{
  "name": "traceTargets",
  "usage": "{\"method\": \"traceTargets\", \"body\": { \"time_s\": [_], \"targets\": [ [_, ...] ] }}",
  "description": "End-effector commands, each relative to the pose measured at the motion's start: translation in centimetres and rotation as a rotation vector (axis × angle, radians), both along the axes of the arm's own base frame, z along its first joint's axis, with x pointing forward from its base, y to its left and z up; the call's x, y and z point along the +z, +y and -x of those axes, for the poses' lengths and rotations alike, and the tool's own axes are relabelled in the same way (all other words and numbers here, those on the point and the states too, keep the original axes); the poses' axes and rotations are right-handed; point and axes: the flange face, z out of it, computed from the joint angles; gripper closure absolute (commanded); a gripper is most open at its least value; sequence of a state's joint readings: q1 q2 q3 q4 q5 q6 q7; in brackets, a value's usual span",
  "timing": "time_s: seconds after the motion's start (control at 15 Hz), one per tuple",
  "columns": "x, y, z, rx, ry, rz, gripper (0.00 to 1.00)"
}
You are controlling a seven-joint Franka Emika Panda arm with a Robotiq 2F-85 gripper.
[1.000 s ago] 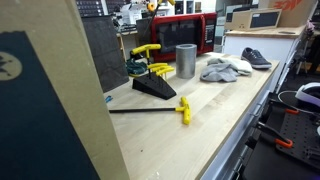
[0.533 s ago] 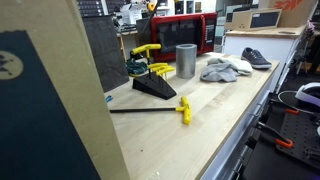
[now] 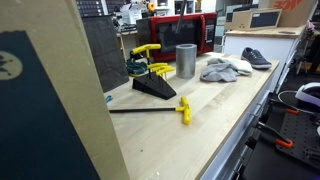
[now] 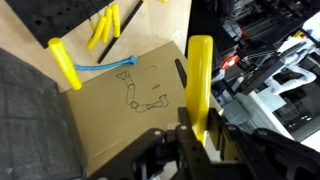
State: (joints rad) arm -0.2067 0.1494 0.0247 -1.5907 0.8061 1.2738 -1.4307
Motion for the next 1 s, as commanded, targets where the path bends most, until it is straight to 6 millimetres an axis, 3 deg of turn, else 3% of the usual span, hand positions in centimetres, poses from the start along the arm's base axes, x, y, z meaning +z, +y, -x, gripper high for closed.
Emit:
{"method": "traceTargets", "body": {
  "time_s": [0.0, 0.4, 0.93],
  "targets": [
    [-2.6, -0.3, 2.1, 0.135, 0.103, 0.043, 0.94],
    [-7.9, -2.4, 3.9, 0.226, 0.332, 0.331, 0.94],
    [-10.0, -6.5, 3.9, 0.156, 0.442, 0.799, 0.94]
  ]
}}
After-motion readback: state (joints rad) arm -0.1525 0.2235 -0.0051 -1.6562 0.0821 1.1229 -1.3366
